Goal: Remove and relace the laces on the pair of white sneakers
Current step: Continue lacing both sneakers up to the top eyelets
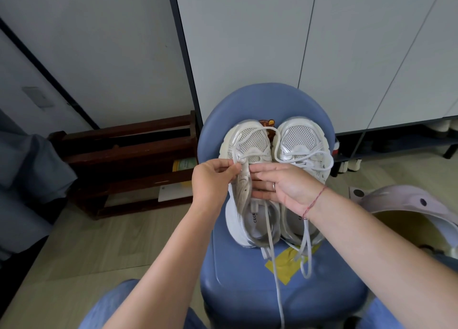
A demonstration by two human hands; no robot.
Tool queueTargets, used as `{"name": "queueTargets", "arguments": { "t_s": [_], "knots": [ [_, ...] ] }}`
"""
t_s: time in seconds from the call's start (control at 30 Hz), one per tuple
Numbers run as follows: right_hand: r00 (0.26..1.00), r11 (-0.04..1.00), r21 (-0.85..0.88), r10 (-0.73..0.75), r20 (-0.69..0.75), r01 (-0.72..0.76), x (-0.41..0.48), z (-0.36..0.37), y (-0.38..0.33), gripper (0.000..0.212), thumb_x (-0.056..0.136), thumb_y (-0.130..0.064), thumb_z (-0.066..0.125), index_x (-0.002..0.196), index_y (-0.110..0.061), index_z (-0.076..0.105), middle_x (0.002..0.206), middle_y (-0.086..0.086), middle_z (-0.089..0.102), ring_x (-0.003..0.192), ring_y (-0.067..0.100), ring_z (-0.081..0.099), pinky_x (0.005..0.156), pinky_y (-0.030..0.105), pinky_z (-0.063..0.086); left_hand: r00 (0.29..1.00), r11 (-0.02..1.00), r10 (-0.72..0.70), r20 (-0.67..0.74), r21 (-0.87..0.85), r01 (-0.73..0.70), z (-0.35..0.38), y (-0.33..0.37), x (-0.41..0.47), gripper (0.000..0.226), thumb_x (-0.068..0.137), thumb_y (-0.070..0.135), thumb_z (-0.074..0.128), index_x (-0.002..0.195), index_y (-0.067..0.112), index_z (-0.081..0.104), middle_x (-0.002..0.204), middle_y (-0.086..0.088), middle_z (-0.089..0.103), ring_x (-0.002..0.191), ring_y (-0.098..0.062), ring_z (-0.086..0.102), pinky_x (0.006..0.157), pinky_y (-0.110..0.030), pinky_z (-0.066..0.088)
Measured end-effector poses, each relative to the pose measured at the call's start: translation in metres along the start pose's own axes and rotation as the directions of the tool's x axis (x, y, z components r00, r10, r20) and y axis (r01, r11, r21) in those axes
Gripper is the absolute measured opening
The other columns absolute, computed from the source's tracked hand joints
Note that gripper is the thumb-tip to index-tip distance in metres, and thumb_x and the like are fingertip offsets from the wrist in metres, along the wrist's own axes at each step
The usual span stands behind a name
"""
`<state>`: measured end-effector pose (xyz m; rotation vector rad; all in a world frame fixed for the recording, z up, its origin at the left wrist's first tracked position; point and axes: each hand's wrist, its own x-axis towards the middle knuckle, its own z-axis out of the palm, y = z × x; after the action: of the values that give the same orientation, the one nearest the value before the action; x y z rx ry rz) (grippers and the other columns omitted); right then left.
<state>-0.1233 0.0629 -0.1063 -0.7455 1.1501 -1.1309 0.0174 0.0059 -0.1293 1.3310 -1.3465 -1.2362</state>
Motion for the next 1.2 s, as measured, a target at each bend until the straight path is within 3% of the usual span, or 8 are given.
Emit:
{"name": "queueTargets", "arguments": {
  "t_s": [0.23, 0.33, 0.43, 0.53, 0.63, 0.9, 1.0, 1.2],
  "knots": [
    [0.999, 0.993, -0.114, -0.014, 0.048, 0.019, 0.000, 0.000, 0.001, 0.035, 0.096, 0.007, 0.036, 0.100, -0.015, 0.063, 0.084, 0.006, 0.070, 0.073, 0.013, 0.068, 0.069, 0.025, 0.058, 0.976, 0.963, -0.159, 0.151, -0.193, 0.186, 0.007, -0.002, -0.004, 0.014, 0.087, 0.017, 0.075, 0.087, 0.005, 0.068, 0.075, -0.005, 0.067, 0.070, -0.016, 0.062, 0.067, -0.022, 0.056],
    [0.998, 0.973, -0.227, -0.033, 0.045, 0.042, 0.002, 0.003, 0.002, 0.043, 0.095, 0.011, 0.032, 0.093, -0.016, 0.066, 0.078, 0.003, 0.069, 0.064, 0.009, 0.068, 0.061, 0.023, 0.058, 0.969, 0.987, -0.156, 0.192, 0.007, 0.158, 0.007, 0.000, -0.008, 0.044, 0.077, 0.033, 0.083, 0.105, 0.005, 0.062, 0.088, -0.004, 0.062, 0.081, -0.015, 0.059, 0.080, -0.030, 0.052],
    [0.999, 0.967, -0.253, -0.042, -0.005, 0.039, 0.007, 0.006, 0.004, 0.043, 0.093, 0.014, 0.035, 0.090, -0.018, 0.064, 0.080, 0.004, 0.069, 0.065, 0.012, 0.068, 0.057, 0.023, 0.058, 0.972, 0.979, -0.146, 0.183, 0.169, 0.115, 0.005, 0.003, -0.014, 0.055, 0.071, 0.036, 0.087, 0.110, 0.012, 0.057, 0.093, 0.004, 0.056, 0.083, -0.008, 0.054, 0.075, -0.020, 0.047],
    [0.997, 0.978, -0.204, -0.050, -0.061, 0.037, 0.011, 0.008, 0.006, 0.027, 0.095, 0.006, 0.045, 0.089, -0.015, 0.061, 0.074, 0.010, 0.066, 0.055, 0.012, 0.066, 0.052, 0.024, 0.057, 0.982, 0.977, -0.100, 0.159, 0.200, 0.068, -0.001, 0.002, -0.012, 0.037, 0.077, 0.031, 0.083, 0.102, 0.012, 0.064, 0.091, 0.002, 0.066, 0.080, -0.008, 0.062, 0.072, -0.021, 0.051],
    [0.993, 0.977, -0.203, -0.082, -0.086, 0.063, 0.015, 0.011, 0.010, 0.012, 0.094, 0.002, 0.051, 0.092, -0.003, 0.061, 0.069, 0.014, 0.064, 0.048, 0.012, 0.065, 0.046, 0.022, 0.054, 0.991, 0.981, -0.014, 0.130, 0.196, -0.012, -0.006, 0.003, -0.013, 0.004, 0.088, 0.022, 0.073, 0.086, 0.018, 0.074, 0.082, -0.003, 0.075, 0.083, -0.023, 0.071, 0.085, -0.040, 0.059],
    [0.963, 0.916, -0.375, -0.216, -0.162, 0.142, 0.019, 0.018, 0.018, 0.018, 0.096, -0.002, 0.050, 0.078, -0.002, 0.056, 0.061, 0.013, 0.061, 0.039, 0.012, 0.058, 0.038, 0.021, 0.047, 0.991, 0.993, 0.047, 0.126, 0.102, -0.060, -0.011, -0.004, -0.017, 0.030, 0.095, 0.013, 0.063, 0.076, 0.035, 0.072, 0.084, -0.012, 0.072, 0.079, -0.021, 0.062, 0.087, -0.048, 0.055],
    [0.954, 0.767, -0.619, -0.285, -0.094, 0.168, 0.011, 0.012, 0.015, 0.017, 0.096, -0.005, 0.049, 0.080, -0.005, 0.054, 0.062, 0.012, 0.061, 0.042, 0.013, 0.058, 0.040, 0.022, 0.047, 0.990, 0.998, 0.026, 0.136, 0.053, -0.034, -0.011, -0.005, -0.017, 0.037, 0.096, 0.014, 0.062, 0.072, 0.040, 0.073, 0.079, -0.014, 0.063, 0.076, -0.022, 0.054, 0.078, -0.045, 0.053],
    [0.959, 0.200, -0.944, -0.165, 0.231, 0.262, -0.032, -0.002, 0.005, 0.018, 0.096, -0.016, 0.048, 0.078, -0.018, 0.051, 0.066, 0.002, 0.064, 0.043, 0.005, 0.056, 0.056, 0.024, 0.047, 0.986, 0.999, -0.049, 0.157, -0.017, 0.052, -0.012, -0.005, -0.014, 0.022, 0.096, 0.011, 0.062, 0.082, 0.023, 0.073, 0.087, -0.013, 0.070, 0.080, -0.023, 0.062, 0.090, -0.049, 0.054]
  ]
}}
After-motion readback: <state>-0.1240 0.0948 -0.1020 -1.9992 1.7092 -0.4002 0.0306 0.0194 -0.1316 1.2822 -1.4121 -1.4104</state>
